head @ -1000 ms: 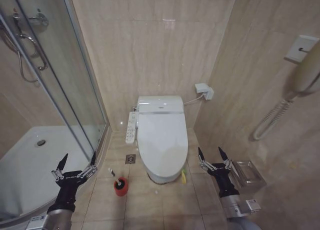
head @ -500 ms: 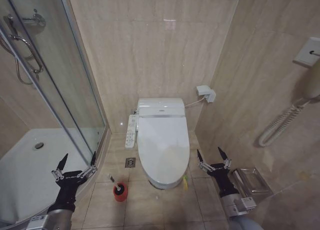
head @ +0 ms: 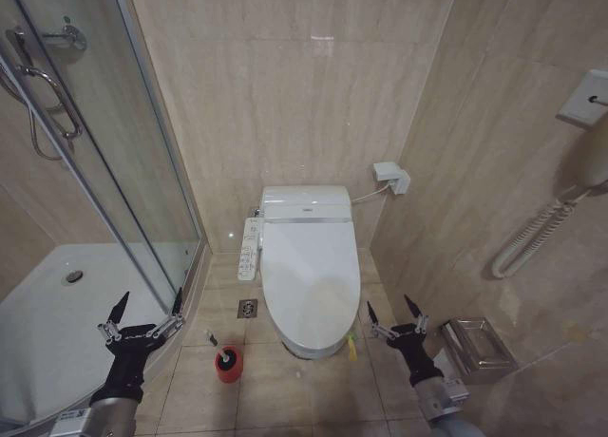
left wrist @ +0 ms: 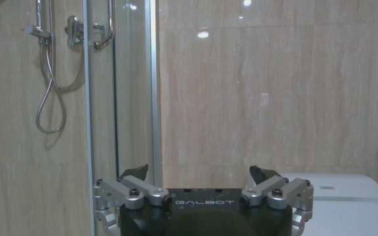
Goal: Open the toilet lid, clean the toilet bowl with a toilet brush, close the toilet lid, and flush.
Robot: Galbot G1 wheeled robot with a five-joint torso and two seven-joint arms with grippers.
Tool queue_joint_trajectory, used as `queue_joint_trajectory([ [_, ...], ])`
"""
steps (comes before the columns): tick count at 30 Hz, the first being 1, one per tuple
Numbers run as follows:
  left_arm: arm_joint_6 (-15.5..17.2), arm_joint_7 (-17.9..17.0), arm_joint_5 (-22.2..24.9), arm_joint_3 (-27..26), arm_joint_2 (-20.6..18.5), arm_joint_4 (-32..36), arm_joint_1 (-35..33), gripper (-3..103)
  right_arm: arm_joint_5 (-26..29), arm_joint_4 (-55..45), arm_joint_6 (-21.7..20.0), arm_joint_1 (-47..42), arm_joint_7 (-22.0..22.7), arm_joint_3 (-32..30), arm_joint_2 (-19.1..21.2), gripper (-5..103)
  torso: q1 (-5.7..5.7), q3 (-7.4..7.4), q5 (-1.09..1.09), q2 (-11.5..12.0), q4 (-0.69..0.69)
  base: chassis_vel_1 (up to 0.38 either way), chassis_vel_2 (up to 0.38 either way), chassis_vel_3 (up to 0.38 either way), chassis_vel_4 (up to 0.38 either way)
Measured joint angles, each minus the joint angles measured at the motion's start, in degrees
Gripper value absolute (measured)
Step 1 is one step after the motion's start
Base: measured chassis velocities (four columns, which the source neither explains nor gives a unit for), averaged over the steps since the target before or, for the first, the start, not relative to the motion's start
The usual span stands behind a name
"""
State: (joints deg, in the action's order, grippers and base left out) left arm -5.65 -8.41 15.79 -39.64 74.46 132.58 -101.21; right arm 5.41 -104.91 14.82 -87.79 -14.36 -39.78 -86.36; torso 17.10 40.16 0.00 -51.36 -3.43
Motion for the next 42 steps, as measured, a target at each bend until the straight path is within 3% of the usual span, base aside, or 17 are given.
queue_joint_trajectory([
  [12, 0.0, 0.0, 0.0, 0.0, 0.0, 0.0, 0.0, 100, -4.3, 9.0, 1.6, 1.6, 1.0, 0.9, -1.6, 100, 0.0, 0.0, 0.0, 0.0, 0.0, 0.0, 0.0, 0.0, 0.0],
  [42, 0.0, 0.0, 0.0, 0.0, 0.0, 0.0, 0.0, 100, -11.4, 22.6, 4.0, 6.0, 1.6, 2.7, -1.3, 100, 0.0, 0.0, -0.01, 0.0, 0.0, 0.0, 0.0, 0.0, 0.0],
])
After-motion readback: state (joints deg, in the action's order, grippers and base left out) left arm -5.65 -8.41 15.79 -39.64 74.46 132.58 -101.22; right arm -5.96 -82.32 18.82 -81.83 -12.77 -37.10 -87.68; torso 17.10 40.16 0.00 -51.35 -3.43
